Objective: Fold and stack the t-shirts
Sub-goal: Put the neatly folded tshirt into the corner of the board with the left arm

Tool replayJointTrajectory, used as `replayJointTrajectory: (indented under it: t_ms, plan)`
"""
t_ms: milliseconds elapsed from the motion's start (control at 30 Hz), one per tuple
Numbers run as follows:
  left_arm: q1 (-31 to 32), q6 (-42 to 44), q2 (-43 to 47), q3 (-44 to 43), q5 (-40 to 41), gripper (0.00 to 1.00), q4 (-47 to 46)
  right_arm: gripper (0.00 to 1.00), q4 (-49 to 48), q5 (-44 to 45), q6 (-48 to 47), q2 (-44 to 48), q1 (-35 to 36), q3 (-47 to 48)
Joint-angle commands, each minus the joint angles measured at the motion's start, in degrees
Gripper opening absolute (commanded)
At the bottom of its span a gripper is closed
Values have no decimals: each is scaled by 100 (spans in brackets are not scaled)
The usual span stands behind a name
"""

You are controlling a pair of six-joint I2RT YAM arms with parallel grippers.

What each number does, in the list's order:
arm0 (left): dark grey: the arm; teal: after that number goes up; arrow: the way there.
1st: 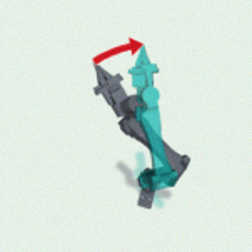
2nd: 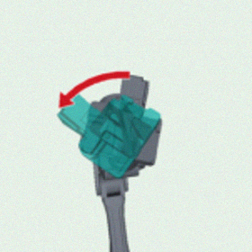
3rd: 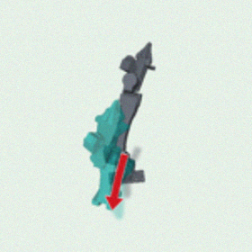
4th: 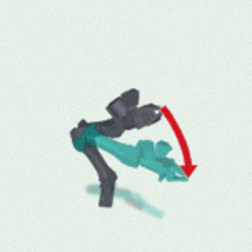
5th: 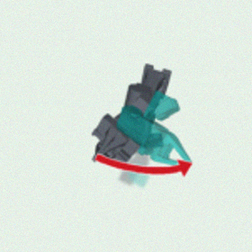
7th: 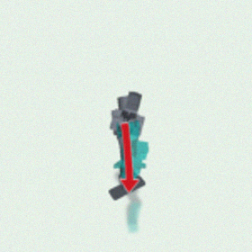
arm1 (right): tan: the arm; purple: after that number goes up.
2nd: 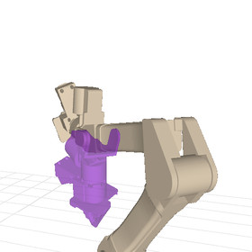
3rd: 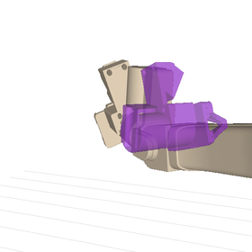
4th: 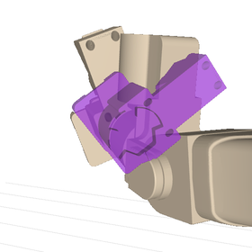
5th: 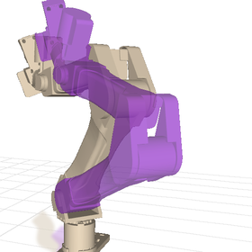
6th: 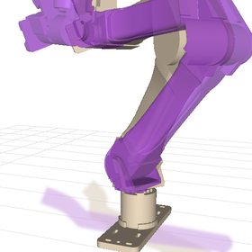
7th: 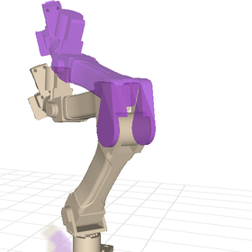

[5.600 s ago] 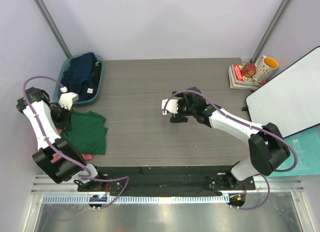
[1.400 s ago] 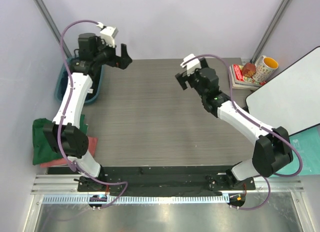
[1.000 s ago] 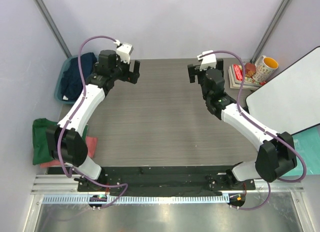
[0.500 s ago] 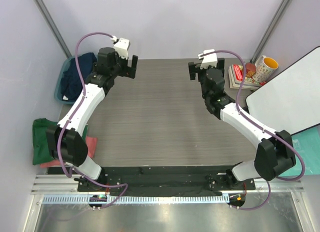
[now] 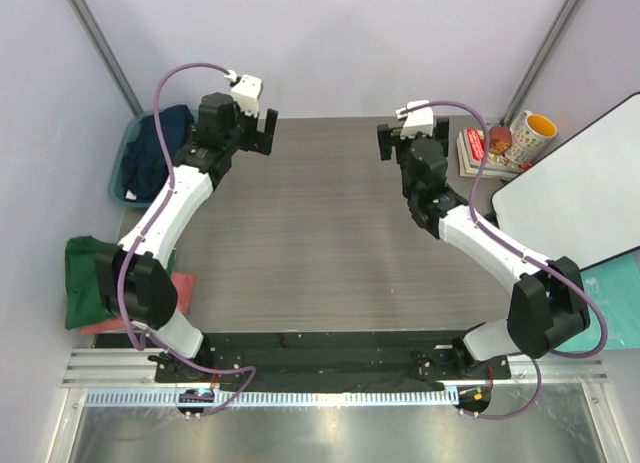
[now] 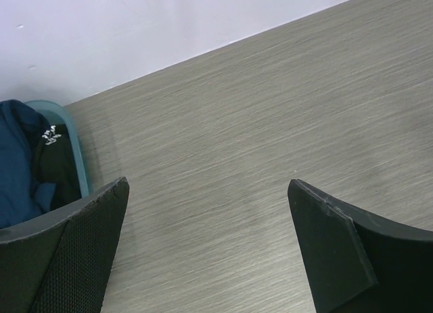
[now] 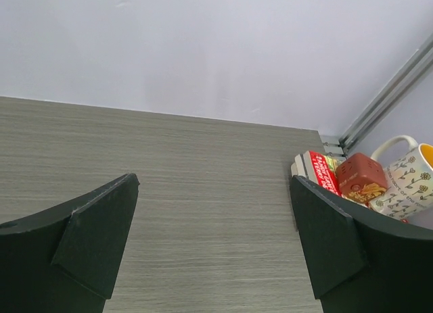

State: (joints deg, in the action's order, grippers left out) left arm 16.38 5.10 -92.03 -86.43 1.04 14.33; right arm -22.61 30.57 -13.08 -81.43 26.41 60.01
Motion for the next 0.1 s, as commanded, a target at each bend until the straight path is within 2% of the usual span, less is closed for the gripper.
replayJointTrajectory:
  t_ms: [0,67]
  plan:
    - [32,79,-17,-14,125,100,-387,100,123,-103,34,-13,30,98]
    - [32,79,-17,-23,133,100,-404,100,73,-95,-1,-22,30,117]
